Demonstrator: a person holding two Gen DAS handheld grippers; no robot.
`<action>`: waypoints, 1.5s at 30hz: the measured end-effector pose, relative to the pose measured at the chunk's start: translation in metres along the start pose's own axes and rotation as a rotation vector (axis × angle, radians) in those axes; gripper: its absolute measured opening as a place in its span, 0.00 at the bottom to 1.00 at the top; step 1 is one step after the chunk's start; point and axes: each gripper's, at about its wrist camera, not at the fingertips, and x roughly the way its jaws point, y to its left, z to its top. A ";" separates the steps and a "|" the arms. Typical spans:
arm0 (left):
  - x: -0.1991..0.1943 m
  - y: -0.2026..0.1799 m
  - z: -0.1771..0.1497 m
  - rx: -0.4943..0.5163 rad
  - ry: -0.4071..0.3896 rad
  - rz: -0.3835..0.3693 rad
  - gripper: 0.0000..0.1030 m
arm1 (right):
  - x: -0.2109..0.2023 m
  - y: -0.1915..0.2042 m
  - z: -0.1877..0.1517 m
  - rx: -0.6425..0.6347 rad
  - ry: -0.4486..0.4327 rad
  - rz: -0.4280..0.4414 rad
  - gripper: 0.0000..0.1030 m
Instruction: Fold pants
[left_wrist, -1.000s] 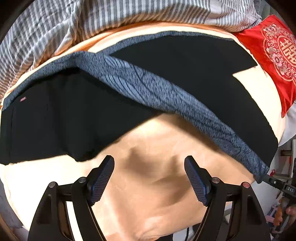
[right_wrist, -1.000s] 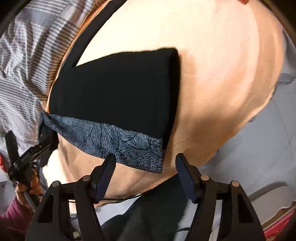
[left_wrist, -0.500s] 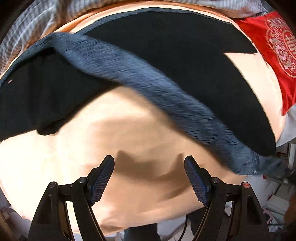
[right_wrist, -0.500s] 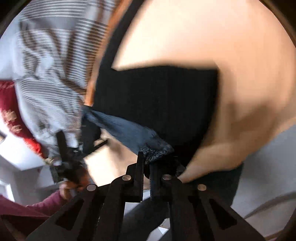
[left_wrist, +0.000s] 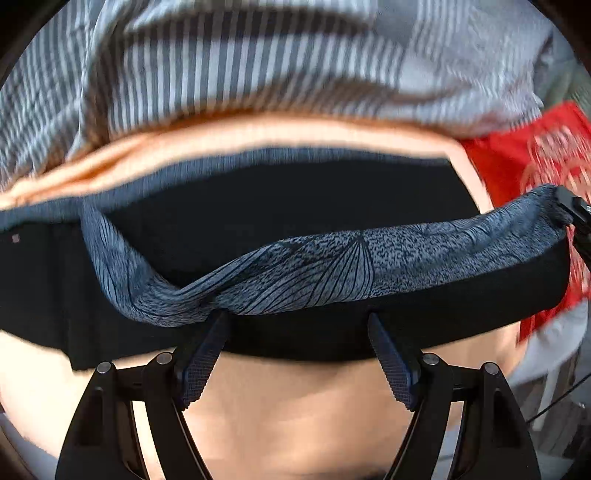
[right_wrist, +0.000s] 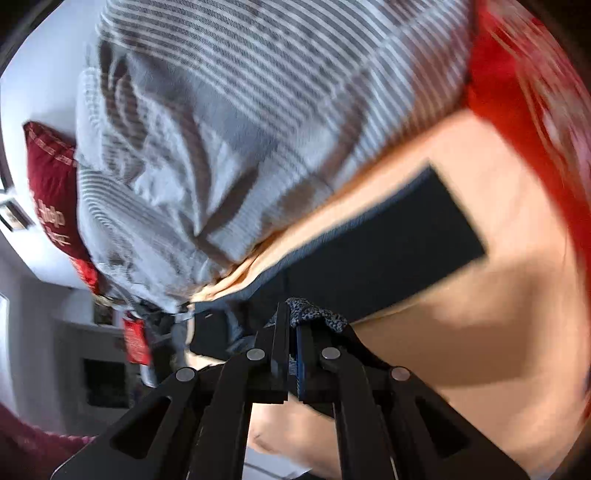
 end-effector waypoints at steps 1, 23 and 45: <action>-0.005 0.003 0.008 -0.021 -0.023 0.013 0.77 | 0.007 0.000 0.020 -0.022 0.004 -0.032 0.03; 0.083 0.020 0.046 -0.175 0.025 0.212 0.77 | 0.084 -0.108 0.129 0.098 0.099 -0.401 0.56; 0.088 0.004 0.051 -0.167 0.006 0.274 0.81 | 0.107 -0.089 0.107 -0.110 0.099 -0.559 0.00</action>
